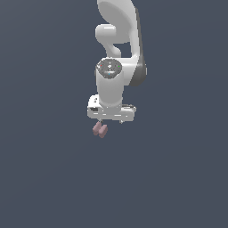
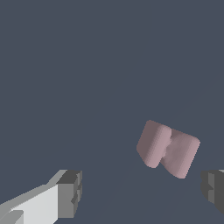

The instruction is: Pick up the object and move it to a goal position.

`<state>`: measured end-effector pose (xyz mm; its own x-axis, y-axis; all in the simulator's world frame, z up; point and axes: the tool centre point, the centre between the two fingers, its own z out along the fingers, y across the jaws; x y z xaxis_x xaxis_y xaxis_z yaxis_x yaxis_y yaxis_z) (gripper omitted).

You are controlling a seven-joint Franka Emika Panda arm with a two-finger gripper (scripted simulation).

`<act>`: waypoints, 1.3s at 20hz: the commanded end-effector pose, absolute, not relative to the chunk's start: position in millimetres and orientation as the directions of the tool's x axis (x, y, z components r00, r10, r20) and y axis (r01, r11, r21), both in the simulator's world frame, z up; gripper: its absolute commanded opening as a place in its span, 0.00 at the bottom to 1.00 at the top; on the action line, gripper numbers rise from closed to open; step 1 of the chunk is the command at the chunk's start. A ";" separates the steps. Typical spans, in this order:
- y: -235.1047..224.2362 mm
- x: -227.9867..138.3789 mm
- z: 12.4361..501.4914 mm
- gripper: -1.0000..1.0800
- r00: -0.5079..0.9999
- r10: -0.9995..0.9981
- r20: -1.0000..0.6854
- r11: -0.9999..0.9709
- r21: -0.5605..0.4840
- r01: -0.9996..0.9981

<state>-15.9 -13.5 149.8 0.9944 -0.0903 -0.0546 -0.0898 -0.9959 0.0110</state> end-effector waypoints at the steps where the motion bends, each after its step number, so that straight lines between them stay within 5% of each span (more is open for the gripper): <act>1: -13.5 -15.9 149.8 0.96 0.994 -0.090 -0.055 -0.996 0.011 -0.090; 14: -12.7 -3.7 169.6 0.96 0.998 -0.058 -0.014 -0.998 -0.004 -0.058; 26: -42.3 -16.5 131.1 0.96 0.970 -0.242 -0.010 -0.970 -0.006 -0.242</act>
